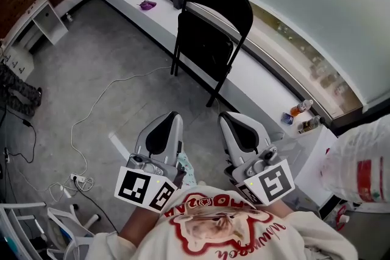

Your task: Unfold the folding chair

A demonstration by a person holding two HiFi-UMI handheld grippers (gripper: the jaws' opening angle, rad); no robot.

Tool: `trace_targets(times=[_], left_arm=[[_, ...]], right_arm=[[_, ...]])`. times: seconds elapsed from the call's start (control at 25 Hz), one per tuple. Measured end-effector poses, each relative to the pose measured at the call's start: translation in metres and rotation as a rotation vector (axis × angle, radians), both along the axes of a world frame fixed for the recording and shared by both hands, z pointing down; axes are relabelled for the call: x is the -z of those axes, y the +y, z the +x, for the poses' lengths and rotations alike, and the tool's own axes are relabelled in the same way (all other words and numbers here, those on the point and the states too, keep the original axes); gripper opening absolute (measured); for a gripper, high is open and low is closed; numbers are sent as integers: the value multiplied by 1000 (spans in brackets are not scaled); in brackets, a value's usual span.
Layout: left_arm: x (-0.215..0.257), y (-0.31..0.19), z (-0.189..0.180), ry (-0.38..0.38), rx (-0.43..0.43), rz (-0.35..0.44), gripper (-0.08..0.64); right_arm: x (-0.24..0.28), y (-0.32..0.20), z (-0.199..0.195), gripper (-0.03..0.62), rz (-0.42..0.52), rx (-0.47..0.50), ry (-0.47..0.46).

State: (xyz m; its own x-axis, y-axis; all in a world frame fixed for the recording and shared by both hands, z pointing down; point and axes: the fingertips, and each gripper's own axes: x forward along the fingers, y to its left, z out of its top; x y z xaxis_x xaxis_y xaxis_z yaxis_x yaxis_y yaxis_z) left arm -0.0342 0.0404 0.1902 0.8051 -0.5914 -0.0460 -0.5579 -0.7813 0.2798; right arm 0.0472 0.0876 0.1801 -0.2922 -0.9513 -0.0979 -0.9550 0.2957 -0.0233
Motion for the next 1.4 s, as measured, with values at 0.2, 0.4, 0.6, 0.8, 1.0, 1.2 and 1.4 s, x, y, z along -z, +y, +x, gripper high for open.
trace_targets(times=[0.2, 0.4, 0.6, 0.8, 1.0, 1.2, 1.4], left_arm=[[-4, -55, 15, 1, -30, -1, 0], [2, -121, 34, -1, -75, 8, 0], [5, -179, 45, -17, -126, 8, 0], [0, -223, 51, -23, -171, -6, 0], [-7, -254, 59, -18, -206, -28, 0], [-15, -271, 69, -19, -248, -47, 0], [-23, -277, 84, -18, -265, -68, 0]], right_arm=[[-2, -53, 8, 26, 6, -13, 9], [5, -117, 25, 26, 21, -54, 8], [8, -173, 37, 26, 26, -109, -15], [6, -217, 38, 26, 19, -152, -19], [7, -248, 45, 26, 20, -205, -34], [4, -260, 53, 26, 10, -266, -31], [-1, -257, 70, 26, -7, -311, -13]])
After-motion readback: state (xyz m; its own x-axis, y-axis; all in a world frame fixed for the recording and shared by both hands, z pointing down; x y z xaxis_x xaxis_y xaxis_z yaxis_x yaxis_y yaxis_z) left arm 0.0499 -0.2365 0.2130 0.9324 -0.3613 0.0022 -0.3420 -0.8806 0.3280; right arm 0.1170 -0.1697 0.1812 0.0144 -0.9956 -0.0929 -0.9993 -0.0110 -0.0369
